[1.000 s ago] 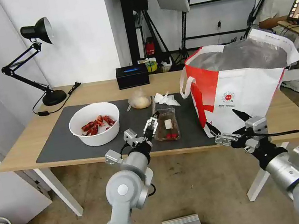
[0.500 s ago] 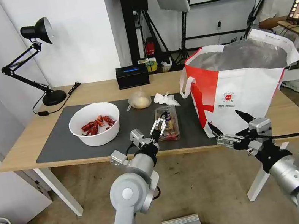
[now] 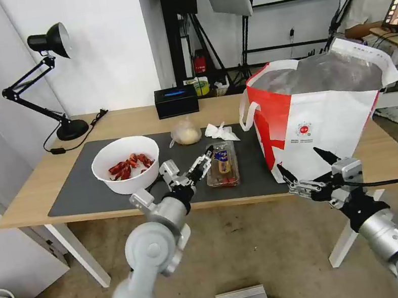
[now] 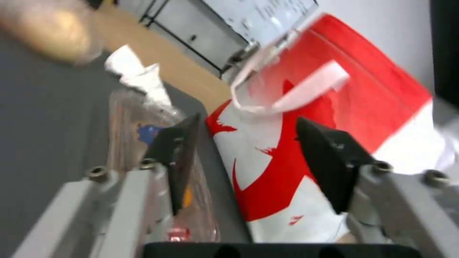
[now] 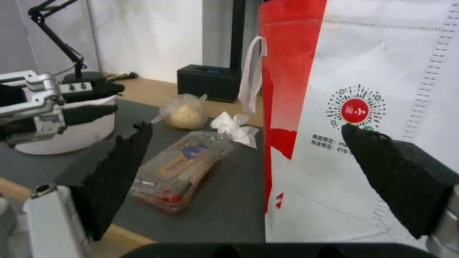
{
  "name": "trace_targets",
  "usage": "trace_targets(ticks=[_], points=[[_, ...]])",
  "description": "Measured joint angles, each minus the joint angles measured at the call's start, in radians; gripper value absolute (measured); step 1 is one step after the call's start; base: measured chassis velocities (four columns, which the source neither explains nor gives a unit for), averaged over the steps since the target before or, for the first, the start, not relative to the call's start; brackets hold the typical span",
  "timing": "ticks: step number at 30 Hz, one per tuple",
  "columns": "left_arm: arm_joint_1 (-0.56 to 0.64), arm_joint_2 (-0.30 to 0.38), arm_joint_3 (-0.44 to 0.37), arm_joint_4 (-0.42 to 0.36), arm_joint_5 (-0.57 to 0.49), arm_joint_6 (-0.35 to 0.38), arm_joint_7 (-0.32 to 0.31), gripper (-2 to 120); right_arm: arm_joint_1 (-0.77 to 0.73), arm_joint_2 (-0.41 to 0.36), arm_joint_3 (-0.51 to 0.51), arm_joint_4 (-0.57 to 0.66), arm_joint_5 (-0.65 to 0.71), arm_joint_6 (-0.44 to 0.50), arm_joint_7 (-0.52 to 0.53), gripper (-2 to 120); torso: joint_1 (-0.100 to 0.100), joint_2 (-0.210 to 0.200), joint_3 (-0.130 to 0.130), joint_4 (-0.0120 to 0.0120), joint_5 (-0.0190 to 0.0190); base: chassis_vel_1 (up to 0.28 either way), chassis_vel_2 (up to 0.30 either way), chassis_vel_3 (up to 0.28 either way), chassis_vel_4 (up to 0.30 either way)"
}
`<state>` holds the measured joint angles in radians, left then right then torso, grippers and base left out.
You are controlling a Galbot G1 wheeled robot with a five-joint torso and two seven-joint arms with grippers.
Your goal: Pick up the trash from the table and place it into the takeout bag.
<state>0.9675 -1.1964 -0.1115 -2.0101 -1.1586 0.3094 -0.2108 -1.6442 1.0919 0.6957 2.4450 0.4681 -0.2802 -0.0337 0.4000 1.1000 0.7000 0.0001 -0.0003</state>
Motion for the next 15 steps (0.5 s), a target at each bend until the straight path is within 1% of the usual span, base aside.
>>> trace_targets(ticks=[1,2,3,5,7,9,10,12,13,14,15], points=[[-0.028,0.027,0.02,0.014,0.03,-0.006,0.04,45,0.0,0.0,0.0,0.0,0.0,0.0,0.0,100,0.0,0.0,0.0,-0.0001,0.0,0.0,0.0,0.0,0.0],[-0.028,0.027,0.02,0.014,0.03,-0.006,0.04,45,0.0,0.0,0.0,0.0,0.0,0.0,0.0,100,0.0,0.0,0.0,-0.0001,0.0,0.0,0.0,0.0,0.0],[-0.04,0.037,0.029,0.021,0.041,-0.009,0.056,41,0.0,0.0,0.0,0.0,0.0,0.0,0.0,100,0.0,0.0,0.0,-0.0001,0.0,0.0,0.0,0.0,0.0],[-0.087,0.072,0.074,0.046,0.102,-0.028,0.117,30,0.001,0.001,0.0,0.0,0.0,0.0,0.0,100,0.0,0.0,0.0,-0.0002,0.0002,0.0,0.0,0.0,0.0],[-0.095,0.078,0.084,0.051,0.119,-0.032,0.129,28,0.001,0.002,0.0,-0.001,0.001,0.0,0.0,100,0.0,0.0,0.0,-0.0002,0.0002,0.0,0.0,0.0,0.0],[-0.129,0.1,0.137,0.081,0.224,-0.058,0.189,17,0.005,0.004,-0.004,-0.006,0.017,0.0,0.0,100,0.0,0.0,0.0,-0.0001,0.0002,0.0,0.0,0.0,0.0],[-0.129,0.1,0.137,0.081,0.224,-0.058,0.189,17,0.005,0.004,-0.004,-0.006,0.017,0.0,0.0,100,0.0,0.0,0.0,-0.0001,0.0002,0.0,0.0,0.0,0.0],[-0.157,0.11,0.179,0.11,0.304,-0.073,0.222,7,0.011,0.005,-0.005,-0.012,0.024,0.0,0.001,100,0.0,0.0,0.0,-0.0001,0.0002,0.0,0.0,0.0,0.0],[-0.157,0.11,0.179,0.11,0.304,-0.073,0.222,7,0.011,0.005,-0.005,-0.012,0.024,0.0,0.001,100,0.0,0.0,0.0,-0.0001,0.0002,0.0,0.0,0.0,0.0],[-0.168,0.113,0.196,0.123,0.336,-0.076,0.234,1,0.015,0.005,-0.006,-0.015,0.027,0.0,0.001,100,0.0,0.0,0.0,-0.0002,0.0002,0.0,0.0,0.0,0.0],[-0.181,0.118,0.213,0.142,0.38,-0.08,0.251,0,0.02,0.006,-0.007,-0.021,0.028,0.0,0.001,100,0.0,0.0,0.0,-0.0002,0.0002,0.0,0.0,0.0,0.0]])
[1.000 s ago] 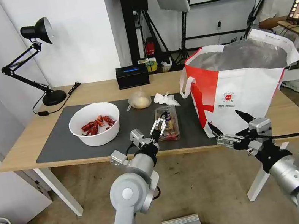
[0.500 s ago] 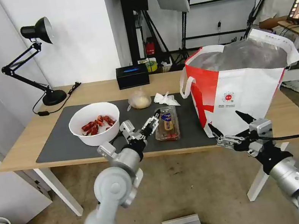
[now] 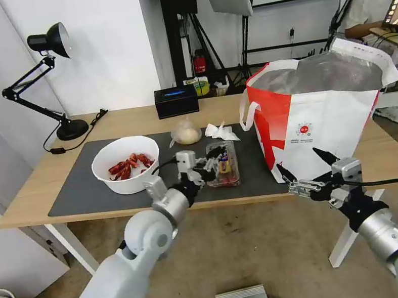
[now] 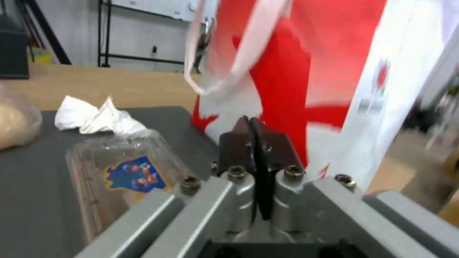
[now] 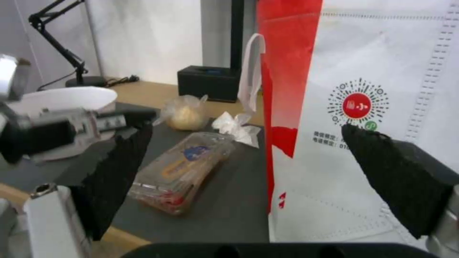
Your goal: Pick up the trash from the table and place it into the takeout bag.
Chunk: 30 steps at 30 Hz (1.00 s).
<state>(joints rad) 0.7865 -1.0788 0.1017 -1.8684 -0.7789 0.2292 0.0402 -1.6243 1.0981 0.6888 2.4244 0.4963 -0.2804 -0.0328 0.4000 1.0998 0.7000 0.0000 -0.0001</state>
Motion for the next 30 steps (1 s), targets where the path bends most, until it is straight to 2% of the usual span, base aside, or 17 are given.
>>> trace_targets(ticks=[5,14,18,23,24,26,28,30], points=[[-0.033,0.009,0.044,0.049,0.121,-0.005,0.04,0,0.018,0.004,-0.007,-0.016,0.001,0.0,0.0,100,0.0,0.0,0.0,0.0,0.0,0.0,0.0,0.0,0.0],[-0.046,0.013,0.07,0.092,0.188,0.012,0.059,0,0.058,-0.004,-0.021,-0.039,0.056,-0.011,0.011,100,0.0,0.0,0.0,0.0001,0.0,0.0,0.0,0.0,0.0],[-0.042,0.013,0.074,0.106,0.198,0.012,0.06,0,0.085,-0.011,-0.034,-0.047,0.137,-0.032,0.034,100,0.0,0.0,0.0,0.0,0.0001,0.0,0.0,0.0,0.0],[-0.032,0.011,0.075,0.12,0.205,0.012,0.054,0,0.153,-0.028,-0.08,-0.064,0.328,-0.079,0.113,100,0.0,0.0,0.0,0.0,0.0,0.0,0.0,0.0,0.0],[-0.032,0.011,0.075,0.12,0.205,0.012,0.054,0,0.153,-0.028,-0.08,-0.064,0.328,-0.079,0.113,100,0.0,0.0,0.0,0.0,0.0,0.0,0.0,0.0,0.0],[-0.03,0.011,0.074,0.12,0.205,0.011,0.047,0,0.192,-0.037,-0.108,-0.079,0.438,-0.102,0.175,100,0.0,0.0,0.0,0.0001,0.0,0.0,0.0,0.0,0.0],[-0.029,0.012,0.074,0.12,0.205,0.011,0.044,0,0.2,-0.039,-0.113,-0.082,0.462,-0.108,0.188,100,0.0,0.0,0.0,0.0001,0.0001,0.0,0.0,0.0,0.0],[-0.029,0.015,0.073,0.117,0.203,0.011,0.035,0,0.243,-0.046,-0.135,-0.097,0.545,-0.136,0.258,100,0.0,0.0,0.0,0.0001,0.0,0.0,0.0,0.0,0.0]])
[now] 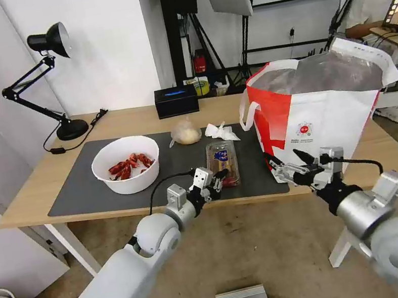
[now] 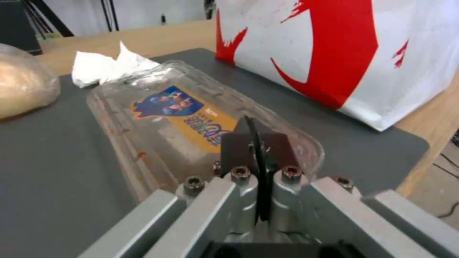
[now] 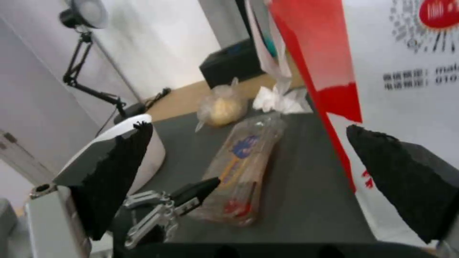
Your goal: Pick up the trash from the table and place it into the takeout bag.
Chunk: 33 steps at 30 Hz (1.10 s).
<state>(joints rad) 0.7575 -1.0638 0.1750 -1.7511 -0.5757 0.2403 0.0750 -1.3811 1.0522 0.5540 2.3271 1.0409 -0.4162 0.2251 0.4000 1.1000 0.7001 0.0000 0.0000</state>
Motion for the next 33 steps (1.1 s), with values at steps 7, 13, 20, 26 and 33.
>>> trace_targets(ticks=[7,13,20,26,33], points=[[0.0,0.009,0.0,-0.001,0.005,0.001,-0.002,0,0.11,-0.014,-0.04,-0.031,0.204,-0.069,0.144,100,0.0,0.0,0.0,0.0,0.0,0.0,0.0,0.0,0.0],[0.0,0.012,-0.001,0.001,0.022,0.002,-0.001,0,0.21,-0.014,-0.065,-0.065,0.379,-0.131,0.24,100,0.0,0.0,0.0,-0.0002,0.0001,0.0,0.0,0.0,0.0],[0.018,0.01,-0.005,0.005,0.023,0.001,-0.005,0,0.39,0.009,-0.17,-0.169,0.499,-0.158,0.363,100,0.0,0.0,0.0,0.0001,-0.0001,0.0,0.0,0.0,0.0],[0.018,0.007,-0.005,0.012,0.022,-0.002,-0.007,0,0.48,0.04,-0.235,-0.246,0.531,-0.191,0.459,100,0.0,0.0,0.0,0.0001,0.0,0.0,0.0,0.0,0.0],[0.016,0.003,-0.005,0.013,0.016,-0.015,-0.023,0,0.551,0.078,-0.288,-0.325,0.546,-0.214,0.558,100,0.0,0.0,0.0,0.0,0.0,0.0,0.0,0.0,0.0]])
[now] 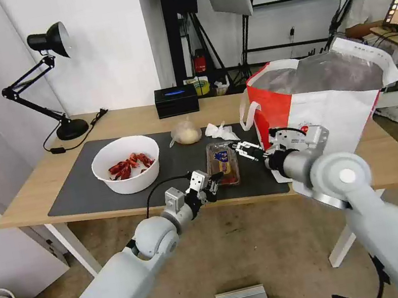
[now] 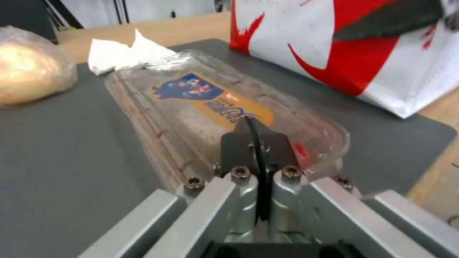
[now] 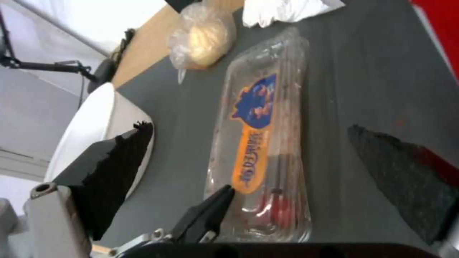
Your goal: Pick up the trash from the table and place it into the takeout bag.
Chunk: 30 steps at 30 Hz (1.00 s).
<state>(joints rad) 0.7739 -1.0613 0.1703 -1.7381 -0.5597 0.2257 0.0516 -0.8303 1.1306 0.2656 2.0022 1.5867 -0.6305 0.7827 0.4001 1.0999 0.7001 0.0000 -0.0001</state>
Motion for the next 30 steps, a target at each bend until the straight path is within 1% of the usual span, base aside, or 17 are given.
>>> trace_targets(ticks=[17,30], points=[[0.006,-0.002,-0.004,-0.013,-0.01,-0.004,-0.009,0,0.096,0.068,-0.055,-0.127,-0.038,-0.006,0.07,100,0.0,0.0,0.0,0.0001,0.0,0.0,0.0,0.0,0.0],[0.006,0.002,-0.008,-0.02,-0.01,-0.007,-0.009,0,0.152,0.105,-0.072,-0.2,-0.036,-0.028,0.078,100,0.0,0.0,0.0,0.0,0.0,0.0,0.0,0.0,0.0]])
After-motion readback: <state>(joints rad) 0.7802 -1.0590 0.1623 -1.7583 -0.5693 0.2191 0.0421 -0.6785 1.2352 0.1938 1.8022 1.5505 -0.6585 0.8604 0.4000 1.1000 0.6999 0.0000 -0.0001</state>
